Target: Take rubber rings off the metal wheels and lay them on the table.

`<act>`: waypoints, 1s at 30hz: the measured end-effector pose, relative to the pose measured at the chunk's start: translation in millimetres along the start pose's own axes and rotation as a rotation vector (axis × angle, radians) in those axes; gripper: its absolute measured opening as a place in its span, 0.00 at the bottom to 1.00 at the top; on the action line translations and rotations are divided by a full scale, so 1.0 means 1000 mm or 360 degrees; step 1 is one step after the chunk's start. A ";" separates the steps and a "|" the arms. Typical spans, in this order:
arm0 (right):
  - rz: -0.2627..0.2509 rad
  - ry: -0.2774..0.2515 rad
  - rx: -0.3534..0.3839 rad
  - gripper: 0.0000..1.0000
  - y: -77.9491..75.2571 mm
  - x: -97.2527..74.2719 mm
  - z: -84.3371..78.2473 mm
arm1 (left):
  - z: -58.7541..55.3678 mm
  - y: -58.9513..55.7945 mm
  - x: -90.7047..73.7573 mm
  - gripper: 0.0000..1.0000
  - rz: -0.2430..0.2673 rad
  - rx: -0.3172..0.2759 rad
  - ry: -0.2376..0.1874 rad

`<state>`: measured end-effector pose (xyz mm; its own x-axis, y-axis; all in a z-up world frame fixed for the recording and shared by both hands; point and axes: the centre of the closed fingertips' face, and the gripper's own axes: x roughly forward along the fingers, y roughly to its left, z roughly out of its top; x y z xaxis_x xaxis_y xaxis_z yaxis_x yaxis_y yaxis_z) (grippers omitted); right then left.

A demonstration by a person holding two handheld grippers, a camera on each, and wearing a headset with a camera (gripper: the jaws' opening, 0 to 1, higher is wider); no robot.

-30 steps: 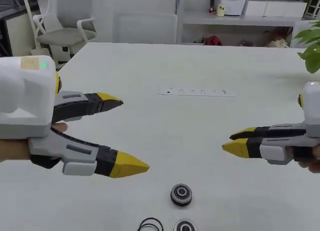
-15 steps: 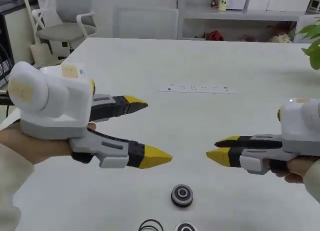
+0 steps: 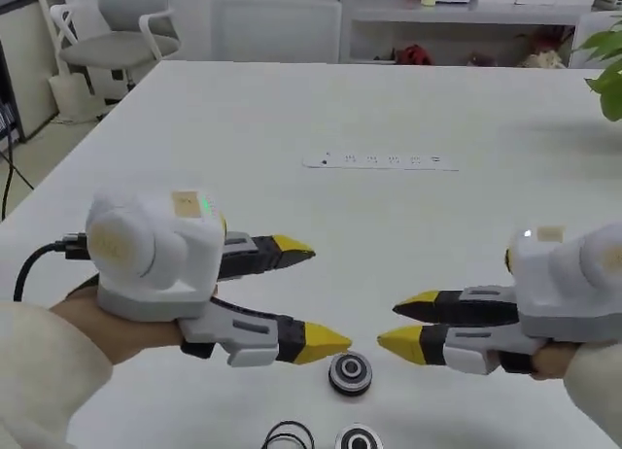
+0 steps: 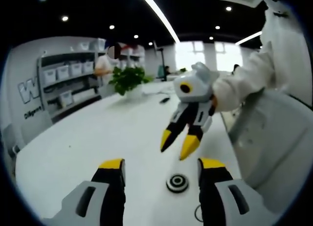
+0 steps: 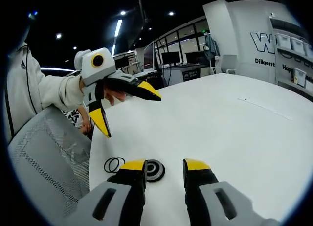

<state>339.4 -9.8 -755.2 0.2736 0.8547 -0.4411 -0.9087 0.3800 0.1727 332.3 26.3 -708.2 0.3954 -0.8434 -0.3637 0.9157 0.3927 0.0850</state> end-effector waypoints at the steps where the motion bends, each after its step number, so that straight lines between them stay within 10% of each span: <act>1: 0.0019 0.0018 -0.0001 0.28 0.002 0.002 -0.003 | -0.002 -0.001 0.001 0.60 0.0000 0.0004 0.0004; 30: 0.0116 0.0188 -0.0198 0.26 0.021 0.028 -0.043 | -0.055 -0.022 0.040 0.31 -0.0098 0.0028 0.0164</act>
<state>314.8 7.0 -801.9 0.1731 0.8281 -0.5331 -0.9589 0.2653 0.1007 323.8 3.7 -775.4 0.3296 -0.8233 -0.4621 0.9396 0.3339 0.0753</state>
